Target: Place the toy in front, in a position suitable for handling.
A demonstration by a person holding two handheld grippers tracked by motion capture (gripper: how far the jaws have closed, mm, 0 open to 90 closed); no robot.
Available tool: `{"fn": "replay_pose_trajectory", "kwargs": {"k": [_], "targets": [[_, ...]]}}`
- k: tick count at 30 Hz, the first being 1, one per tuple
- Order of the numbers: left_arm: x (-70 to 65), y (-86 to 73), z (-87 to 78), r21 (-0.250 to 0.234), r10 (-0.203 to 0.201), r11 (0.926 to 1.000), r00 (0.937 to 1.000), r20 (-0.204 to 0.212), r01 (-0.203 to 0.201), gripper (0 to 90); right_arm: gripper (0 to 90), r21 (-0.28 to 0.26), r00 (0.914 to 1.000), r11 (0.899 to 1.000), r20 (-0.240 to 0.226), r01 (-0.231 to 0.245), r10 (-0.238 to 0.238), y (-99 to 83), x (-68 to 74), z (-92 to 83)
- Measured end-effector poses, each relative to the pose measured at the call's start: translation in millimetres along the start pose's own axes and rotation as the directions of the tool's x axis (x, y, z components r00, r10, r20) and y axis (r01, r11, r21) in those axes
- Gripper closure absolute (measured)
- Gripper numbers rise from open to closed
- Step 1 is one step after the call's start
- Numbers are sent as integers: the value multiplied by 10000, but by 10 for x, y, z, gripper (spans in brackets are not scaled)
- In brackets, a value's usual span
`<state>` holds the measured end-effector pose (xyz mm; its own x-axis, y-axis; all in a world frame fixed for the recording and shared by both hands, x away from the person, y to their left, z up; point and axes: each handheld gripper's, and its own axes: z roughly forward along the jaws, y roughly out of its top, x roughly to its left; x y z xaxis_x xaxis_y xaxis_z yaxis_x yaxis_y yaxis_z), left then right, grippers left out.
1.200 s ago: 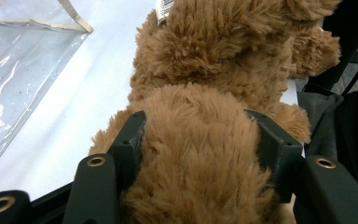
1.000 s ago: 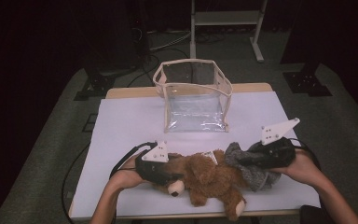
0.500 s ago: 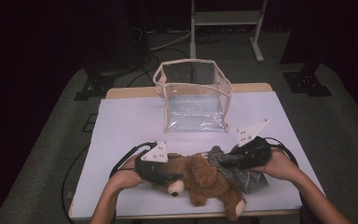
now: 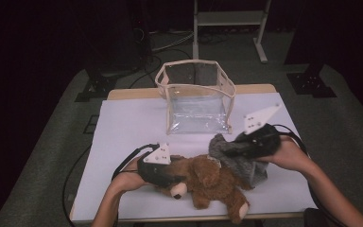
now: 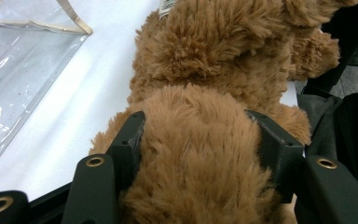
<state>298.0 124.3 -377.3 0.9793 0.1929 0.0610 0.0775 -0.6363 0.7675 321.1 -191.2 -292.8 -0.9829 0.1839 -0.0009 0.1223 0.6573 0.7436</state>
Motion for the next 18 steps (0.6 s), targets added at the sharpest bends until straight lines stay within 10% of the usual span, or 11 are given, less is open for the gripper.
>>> {"fn": "replay_pose_trajectory", "kwargs": {"k": [7,12,18], "targets": [[-1,-9,0,-77,38,10000,10000,-4,-38,433,747,631,9901,9933,-1080,969,-897,475,35,546],[-2,-13,11,-76,8,10000,10000,-27,-8,421,748,1655,9794,9793,-1831,1162,-853,355,97,888],[-1,9,-26,-107,-145,9998,9999,-22,145,324,752,1385,9833,9872,-1736,790,-544,157,132,844]]}}
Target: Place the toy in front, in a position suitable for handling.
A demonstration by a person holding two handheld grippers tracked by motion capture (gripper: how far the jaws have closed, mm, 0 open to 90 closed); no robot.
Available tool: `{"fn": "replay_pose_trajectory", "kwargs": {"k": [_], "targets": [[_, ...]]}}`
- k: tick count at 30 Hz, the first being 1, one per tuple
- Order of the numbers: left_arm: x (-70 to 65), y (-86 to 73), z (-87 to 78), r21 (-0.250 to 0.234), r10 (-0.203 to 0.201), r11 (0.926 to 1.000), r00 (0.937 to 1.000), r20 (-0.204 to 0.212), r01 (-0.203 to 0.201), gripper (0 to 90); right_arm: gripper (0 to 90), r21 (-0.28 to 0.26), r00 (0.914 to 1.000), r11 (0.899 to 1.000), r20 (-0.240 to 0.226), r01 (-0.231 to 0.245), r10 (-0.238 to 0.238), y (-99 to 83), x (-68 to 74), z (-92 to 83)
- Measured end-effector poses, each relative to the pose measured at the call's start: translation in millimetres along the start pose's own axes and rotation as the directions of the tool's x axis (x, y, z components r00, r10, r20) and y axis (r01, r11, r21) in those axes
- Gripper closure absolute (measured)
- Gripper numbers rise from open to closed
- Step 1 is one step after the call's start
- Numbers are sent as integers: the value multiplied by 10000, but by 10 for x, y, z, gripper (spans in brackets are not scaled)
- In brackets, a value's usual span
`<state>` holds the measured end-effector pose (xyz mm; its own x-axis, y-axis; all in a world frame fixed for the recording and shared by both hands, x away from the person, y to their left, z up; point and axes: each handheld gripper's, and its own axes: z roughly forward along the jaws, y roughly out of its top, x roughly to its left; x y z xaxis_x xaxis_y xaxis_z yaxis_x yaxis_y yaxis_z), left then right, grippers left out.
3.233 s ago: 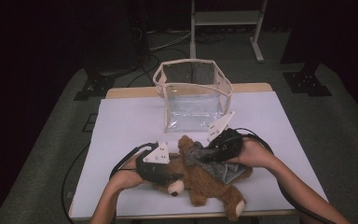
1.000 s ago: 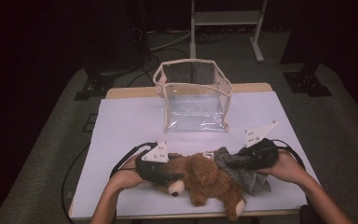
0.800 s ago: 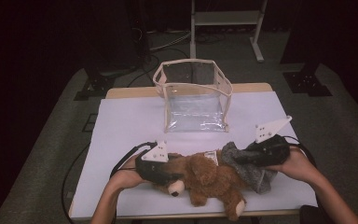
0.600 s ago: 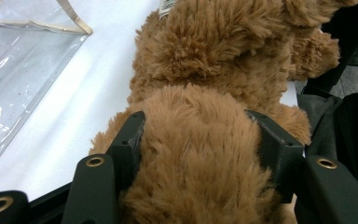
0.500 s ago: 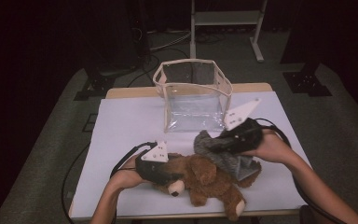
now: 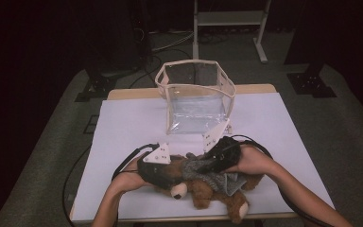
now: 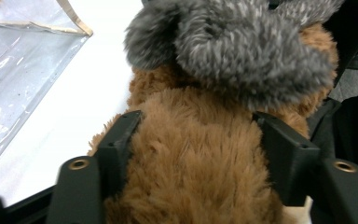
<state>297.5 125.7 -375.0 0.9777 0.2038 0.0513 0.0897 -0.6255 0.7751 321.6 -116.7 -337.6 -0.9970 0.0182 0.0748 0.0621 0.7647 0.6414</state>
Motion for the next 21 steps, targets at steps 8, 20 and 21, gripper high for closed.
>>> {"fn": "replay_pose_trajectory", "kwargs": {"k": [8,20,21], "targets": [[58,-89,-172,-90,-650,9979,9978,-135,649,248,755,-703,9989,9965,-106,-458,451,-173,-24,-21],[70,-217,-167,-444,-595,9972,9981,165,602,463,754,1,9997,9999,188,169,-169,269,-58,-225],[66,-211,-162,-431,-553,9975,9984,145,559,463,753,122,9993,9994,189,318,-320,344,-66,-209]]}}
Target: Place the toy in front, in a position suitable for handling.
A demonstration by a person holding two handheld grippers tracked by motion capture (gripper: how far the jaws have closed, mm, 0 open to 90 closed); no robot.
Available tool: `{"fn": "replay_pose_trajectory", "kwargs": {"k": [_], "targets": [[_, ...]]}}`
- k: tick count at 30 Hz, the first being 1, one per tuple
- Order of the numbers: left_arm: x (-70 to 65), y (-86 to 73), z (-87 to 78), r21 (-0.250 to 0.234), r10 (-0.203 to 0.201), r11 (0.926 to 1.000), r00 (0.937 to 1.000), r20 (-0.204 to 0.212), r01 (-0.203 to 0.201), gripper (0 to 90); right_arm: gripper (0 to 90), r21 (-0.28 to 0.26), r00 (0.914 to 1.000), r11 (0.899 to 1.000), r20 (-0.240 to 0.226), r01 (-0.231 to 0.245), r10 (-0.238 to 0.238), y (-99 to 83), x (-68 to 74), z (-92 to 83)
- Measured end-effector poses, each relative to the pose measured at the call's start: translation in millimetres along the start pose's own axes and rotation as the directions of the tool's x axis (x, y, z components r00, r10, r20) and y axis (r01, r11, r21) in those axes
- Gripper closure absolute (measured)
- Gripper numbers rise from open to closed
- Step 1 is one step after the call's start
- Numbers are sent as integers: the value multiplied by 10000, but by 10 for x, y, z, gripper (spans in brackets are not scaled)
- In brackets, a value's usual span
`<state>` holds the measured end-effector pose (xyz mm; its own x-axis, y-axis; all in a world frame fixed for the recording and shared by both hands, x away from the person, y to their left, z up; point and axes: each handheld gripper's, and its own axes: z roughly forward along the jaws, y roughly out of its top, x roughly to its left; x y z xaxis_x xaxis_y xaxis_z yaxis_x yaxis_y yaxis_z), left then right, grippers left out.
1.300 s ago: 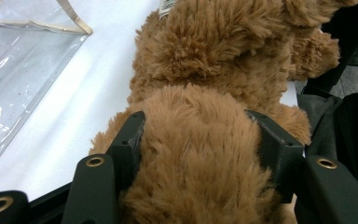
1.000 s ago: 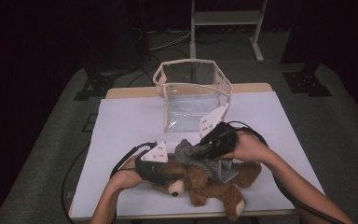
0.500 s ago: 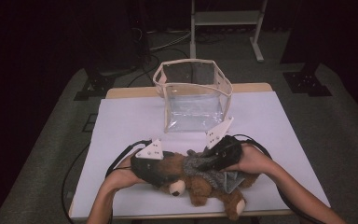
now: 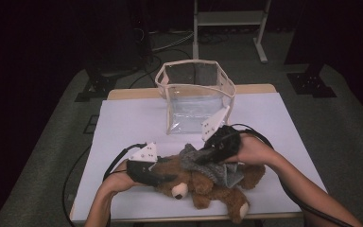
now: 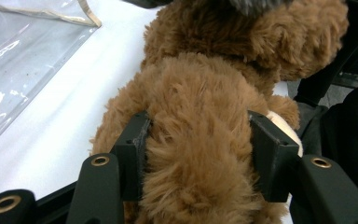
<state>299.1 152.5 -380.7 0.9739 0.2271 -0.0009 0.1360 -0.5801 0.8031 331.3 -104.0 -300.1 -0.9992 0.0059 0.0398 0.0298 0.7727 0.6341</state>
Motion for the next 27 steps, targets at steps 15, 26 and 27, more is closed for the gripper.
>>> {"fn": "replay_pose_trajectory", "kwargs": {"k": [15,26,27], "targets": [[-25,4,11,109,179,9998,9998,-112,-178,449,753,798,9990,9964,-370,283,-254,242,-74,534],[-31,49,-21,88,178,9998,9998,-82,-177,331,754,-265,9958,9955,5,-914,914,-396,-34,188],[-26,60,-26,74,37,10000,9999,-140,-36,285,754,-341,9951,9945,15,-988,989,-418,-21,182]]}}
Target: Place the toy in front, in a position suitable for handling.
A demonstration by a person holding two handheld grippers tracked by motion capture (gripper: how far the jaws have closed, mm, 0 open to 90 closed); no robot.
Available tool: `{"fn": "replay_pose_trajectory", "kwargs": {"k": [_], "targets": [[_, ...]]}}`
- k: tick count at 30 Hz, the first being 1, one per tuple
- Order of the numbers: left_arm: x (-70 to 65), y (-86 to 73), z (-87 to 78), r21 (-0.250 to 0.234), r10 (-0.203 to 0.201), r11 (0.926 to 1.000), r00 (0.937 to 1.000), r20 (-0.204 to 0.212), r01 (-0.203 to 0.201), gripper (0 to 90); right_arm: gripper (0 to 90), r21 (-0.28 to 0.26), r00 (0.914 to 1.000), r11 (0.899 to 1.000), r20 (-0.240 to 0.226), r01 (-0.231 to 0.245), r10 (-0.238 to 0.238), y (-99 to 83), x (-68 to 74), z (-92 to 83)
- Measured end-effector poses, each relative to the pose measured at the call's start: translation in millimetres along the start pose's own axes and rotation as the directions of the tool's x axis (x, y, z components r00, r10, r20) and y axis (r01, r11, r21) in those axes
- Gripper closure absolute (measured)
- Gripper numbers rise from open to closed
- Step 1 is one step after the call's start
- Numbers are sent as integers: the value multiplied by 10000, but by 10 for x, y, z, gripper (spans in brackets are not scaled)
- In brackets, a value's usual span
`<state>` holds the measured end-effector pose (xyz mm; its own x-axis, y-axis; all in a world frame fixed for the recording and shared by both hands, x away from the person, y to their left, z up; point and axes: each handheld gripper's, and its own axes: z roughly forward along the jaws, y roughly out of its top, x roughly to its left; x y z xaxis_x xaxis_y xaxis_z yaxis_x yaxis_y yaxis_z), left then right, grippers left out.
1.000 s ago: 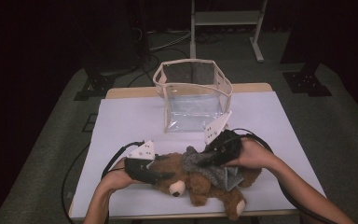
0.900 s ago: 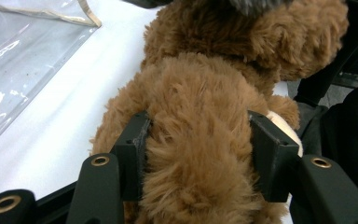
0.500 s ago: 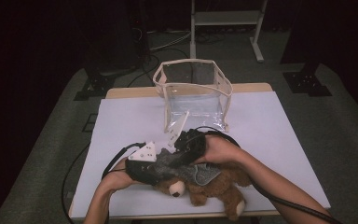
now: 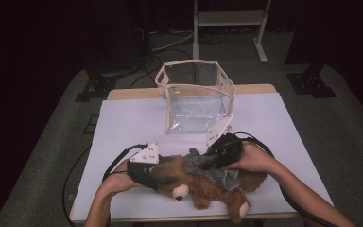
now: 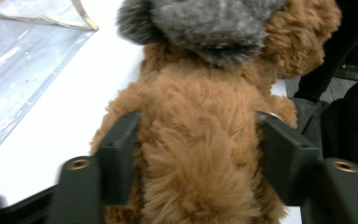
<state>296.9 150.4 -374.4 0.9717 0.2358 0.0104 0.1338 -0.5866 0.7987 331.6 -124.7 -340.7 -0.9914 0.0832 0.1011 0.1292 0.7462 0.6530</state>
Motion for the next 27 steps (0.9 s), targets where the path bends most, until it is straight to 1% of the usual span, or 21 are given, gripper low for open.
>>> {"fn": "replay_pose_trajectory", "kwargs": {"k": [2,4,5,6,9,10,12,14,16,18,20,21,23,25,27], "targets": [[6,13,-1,206,-183,9996,9998,-96,185,209,754,-167,10000,9998,25,-75,75,-41,22,-23],[15,0,-10,259,-148,9996,9999,-48,149,199,754,-233,10000,9997,36,-77,78,-72,40,-42],[12,-12,-14,252,-155,9996,9999,1,155,214,754,-262,10000,9996,28,-75,76,-83,45,-49],[6,-20,-16,278,-73,9996,10000,40,72,253,754,-250,10000,9997,36,-65,66,-93,50,-61],[-13,-33,0,237,292,9993,9996,64,-294,369,754,-116,10000,9999,40,-16,16,-68,65,-71],[-17,-33,4,224,389,9990,9992,45,-390,397,753,-8,9999,10000,83,59,-59,-27,73,-73],[-12,-27,4,225,477,9986,9989,6,-477,430,753,28,9995,9996,110,297,-298,65,66,-66],[-12,-27,10,235,581,9980,9983,46,-582,445,752,52,9985,9985,111,538,-539,218,53,-16],[-16,-29,13,224,599,9979,9982,44,-600,448,750,93,9976,9975,8,698,-698,347,41,60],[-22,-34,11,230,627,9978,9980,54,-628,447,750,74,9960,9960,-112,890,-889,466,35,173],[-24,-51,10,318,626,9975,9980,50,-627,443,751,301,9947,9944,-196,1013,-1008,533,42,285],[-23,-62,2,305,612,9977,9981,56,-613,442,751,381,9941,9935,-244,1068,-1059,537,42,324],[-23,-68,3,231,520,9984,9986,35,-521,438,751,334,9944,9942,-305,1021,-1011,499,30,313],[-18,-60,1,284,532,9982,9986,29,-533,436,750,473,9956,9946,-197,926,-917,390,33,230],[-21,-50,8,241,539,9983,9985,57,-540,433,750,367,9981,9974,-16,616,-615,243,39,127]]}}
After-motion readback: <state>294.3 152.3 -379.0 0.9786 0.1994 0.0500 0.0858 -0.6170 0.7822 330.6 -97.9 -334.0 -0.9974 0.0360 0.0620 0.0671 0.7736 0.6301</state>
